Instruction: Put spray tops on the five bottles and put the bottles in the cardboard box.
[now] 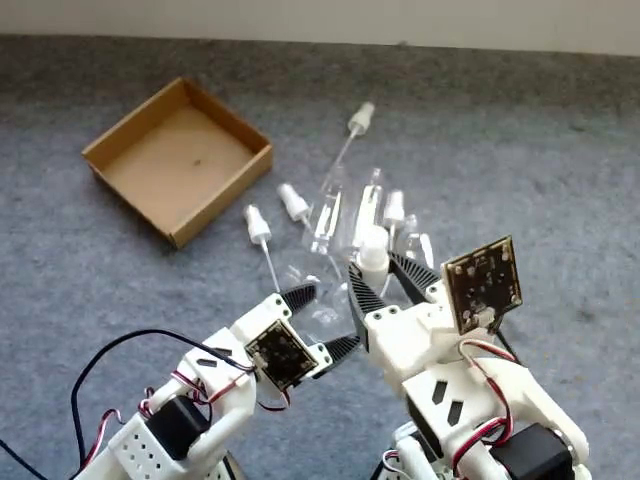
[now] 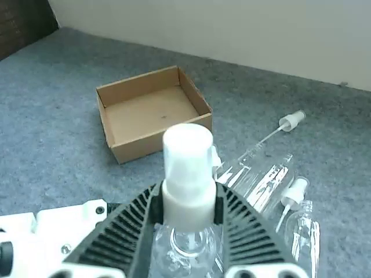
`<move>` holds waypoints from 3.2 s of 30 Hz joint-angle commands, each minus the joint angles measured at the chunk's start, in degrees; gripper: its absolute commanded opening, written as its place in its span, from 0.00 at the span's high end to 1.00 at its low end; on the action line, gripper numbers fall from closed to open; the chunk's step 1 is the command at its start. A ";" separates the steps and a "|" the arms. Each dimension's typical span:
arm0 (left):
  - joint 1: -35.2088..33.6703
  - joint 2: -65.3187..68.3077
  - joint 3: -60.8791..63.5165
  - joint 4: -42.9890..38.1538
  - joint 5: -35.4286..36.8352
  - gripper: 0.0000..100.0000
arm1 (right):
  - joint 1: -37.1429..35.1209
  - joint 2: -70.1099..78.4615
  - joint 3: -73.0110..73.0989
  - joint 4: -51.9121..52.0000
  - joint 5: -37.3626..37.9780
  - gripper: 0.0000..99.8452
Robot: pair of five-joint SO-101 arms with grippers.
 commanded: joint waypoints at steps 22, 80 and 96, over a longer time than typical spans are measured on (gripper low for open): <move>-1.01 -0.48 1.10 -0.53 0.62 0.91 | 0.13 -0.22 -1.98 -3.65 0.88 0.83; -24.13 4.00 -23.16 -4.75 0.70 0.91 | 2.59 -0.22 48.66 -52.70 -9.41 0.99; -17.19 37.93 -37.58 -16.35 9.49 0.91 | 0.92 -0.22 58.86 -69.23 -9.32 0.99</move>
